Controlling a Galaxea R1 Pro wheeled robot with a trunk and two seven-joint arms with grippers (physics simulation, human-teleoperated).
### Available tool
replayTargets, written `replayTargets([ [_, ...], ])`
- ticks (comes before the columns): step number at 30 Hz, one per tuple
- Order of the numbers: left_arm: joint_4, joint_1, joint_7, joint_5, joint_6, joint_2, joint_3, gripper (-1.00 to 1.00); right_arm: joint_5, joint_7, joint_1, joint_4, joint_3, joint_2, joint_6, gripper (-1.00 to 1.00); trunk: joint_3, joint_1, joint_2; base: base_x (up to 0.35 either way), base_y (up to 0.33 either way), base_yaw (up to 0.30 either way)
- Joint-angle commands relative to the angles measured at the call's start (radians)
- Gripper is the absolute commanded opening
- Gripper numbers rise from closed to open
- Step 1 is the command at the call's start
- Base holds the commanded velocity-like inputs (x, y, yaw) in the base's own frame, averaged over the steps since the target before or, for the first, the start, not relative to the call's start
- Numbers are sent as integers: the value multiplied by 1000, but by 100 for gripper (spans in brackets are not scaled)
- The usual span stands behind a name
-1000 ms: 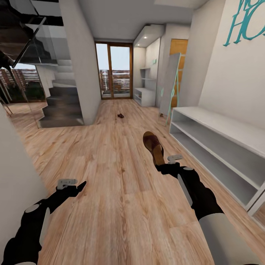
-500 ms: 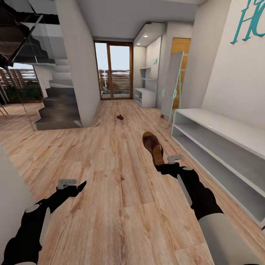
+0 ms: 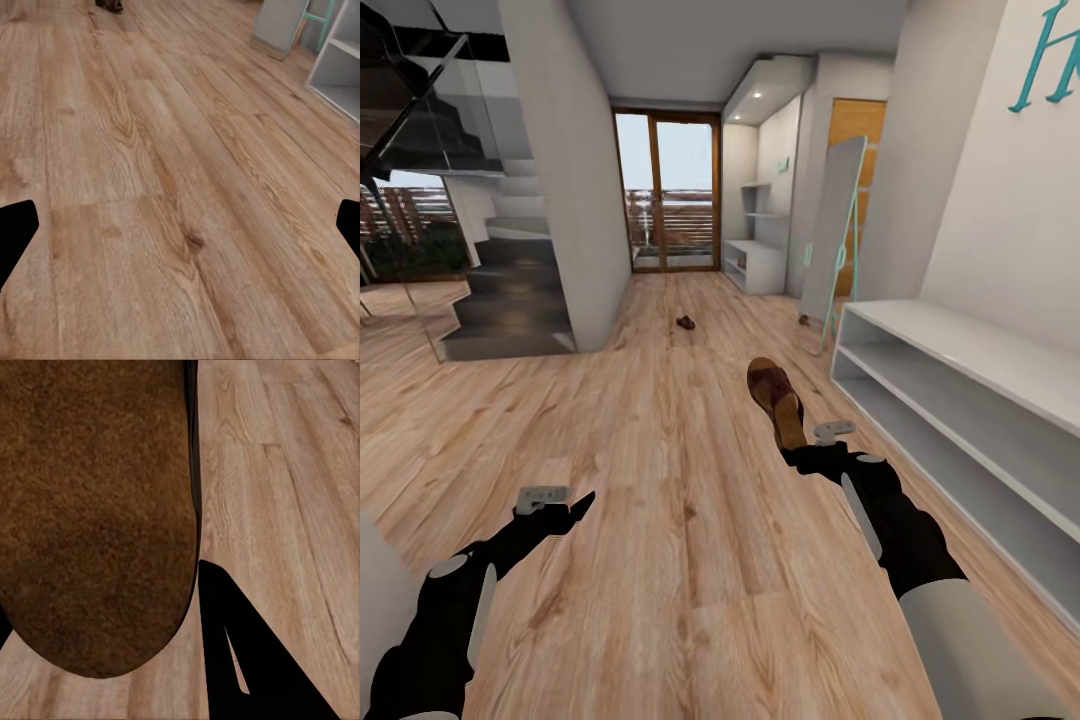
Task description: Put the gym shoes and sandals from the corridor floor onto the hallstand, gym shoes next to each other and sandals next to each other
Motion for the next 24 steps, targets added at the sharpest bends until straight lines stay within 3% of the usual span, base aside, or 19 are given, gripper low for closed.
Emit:
replayTargets([
  [1,-1,-1,-7,-6,5,-1,2,100,-4,-2,-1,-1,2,-1,6,-100,-1,0,0,348,0,0],
  [24,-1,-1,-7,-6,5,-1,2,100,-4,-2,-1,-1,1,-1,6,-100,2,0,0,348,0,27],
])
